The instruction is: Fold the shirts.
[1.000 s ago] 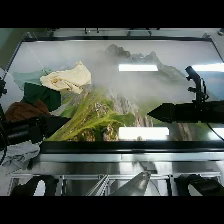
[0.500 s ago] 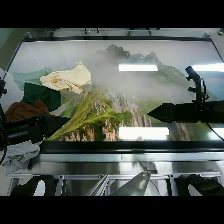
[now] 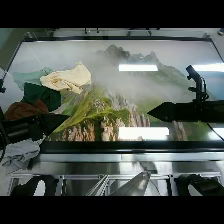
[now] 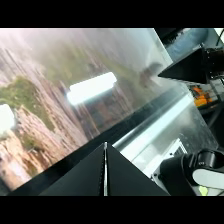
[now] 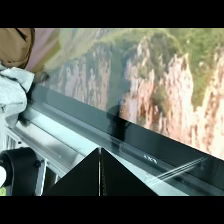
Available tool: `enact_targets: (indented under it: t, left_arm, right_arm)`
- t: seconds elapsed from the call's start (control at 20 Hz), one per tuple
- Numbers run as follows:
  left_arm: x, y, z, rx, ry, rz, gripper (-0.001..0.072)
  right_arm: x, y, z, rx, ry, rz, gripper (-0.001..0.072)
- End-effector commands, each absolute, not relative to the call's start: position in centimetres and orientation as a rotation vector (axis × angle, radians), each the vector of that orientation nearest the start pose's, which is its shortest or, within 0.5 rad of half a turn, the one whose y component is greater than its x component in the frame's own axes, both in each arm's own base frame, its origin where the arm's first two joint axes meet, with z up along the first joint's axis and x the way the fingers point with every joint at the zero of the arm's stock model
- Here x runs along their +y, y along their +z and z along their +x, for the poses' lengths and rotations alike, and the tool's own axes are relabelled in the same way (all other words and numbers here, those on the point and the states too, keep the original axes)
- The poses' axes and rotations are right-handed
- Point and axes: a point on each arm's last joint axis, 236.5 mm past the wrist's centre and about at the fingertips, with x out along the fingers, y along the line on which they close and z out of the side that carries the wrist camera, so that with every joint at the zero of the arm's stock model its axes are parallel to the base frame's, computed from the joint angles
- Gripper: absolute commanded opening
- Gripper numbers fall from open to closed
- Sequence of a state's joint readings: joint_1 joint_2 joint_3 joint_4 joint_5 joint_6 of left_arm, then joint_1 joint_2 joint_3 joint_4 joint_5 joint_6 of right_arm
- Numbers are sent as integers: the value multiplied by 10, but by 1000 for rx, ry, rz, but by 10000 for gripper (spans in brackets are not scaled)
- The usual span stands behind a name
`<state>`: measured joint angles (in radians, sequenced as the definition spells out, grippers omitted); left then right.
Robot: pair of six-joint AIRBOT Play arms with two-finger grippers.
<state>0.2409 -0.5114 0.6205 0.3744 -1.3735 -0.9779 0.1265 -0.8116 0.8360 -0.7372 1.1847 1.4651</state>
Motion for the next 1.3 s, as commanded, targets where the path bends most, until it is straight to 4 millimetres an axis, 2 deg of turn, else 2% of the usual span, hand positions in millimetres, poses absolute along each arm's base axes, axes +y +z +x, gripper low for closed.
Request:
enact_targets:
  t: [0.0,0.25,0.4,0.5,0.55,0.6,0.7,0.75,0.8,0.85,0.9,1.0,1.15,1.25]
  left_arm:
    - [-166,164,226,688,-861,-523,9]
    - [-165,165,227,685,-859,-524,9]
    - [-156,186,256,557,-782,-586,9]
    - [-150,189,267,520,-735,-588,8]
    - [-137,192,281,474,-666,-589,6]
    - [-113,192,302,418,-549,-563,5]
    - [-48,180,345,435,-301,-421,8]
    - [-16,173,368,483,-215,-368,10]
    - [9,168,390,522,-170,-345,98]
    - [36,157,417,573,-136,-345,447]
    - [55,144,438,623,-125,-364,720]
    - [73,105,471,759,-168,-419,704]
    - [65,28,504,980,-297,-479,703]
    - [58,-15,527,1058,-311,-523,704]
  right_arm:
    - [194,118,277,1038,632,582,28]
    - [199,122,288,1016,633,642,28]
    - [199,110,293,1045,621,644,28]
    - [197,100,302,1043,617,617,29]
    - [196,93,308,1046,605,615,29]
    - [194,87,314,1044,597,603,29]
    - [186,76,329,1026,571,589,29]
    - [178,72,338,1014,545,593,52]
    - [168,69,345,1008,513,609,205]
    - [156,64,352,1006,483,619,400]
    - [145,60,357,999,465,612,460]
    - [123,51,366,997,408,641,459]
    - [99,33,375,1021,340,685,459]
    - [94,20,377,1047,326,693,459]
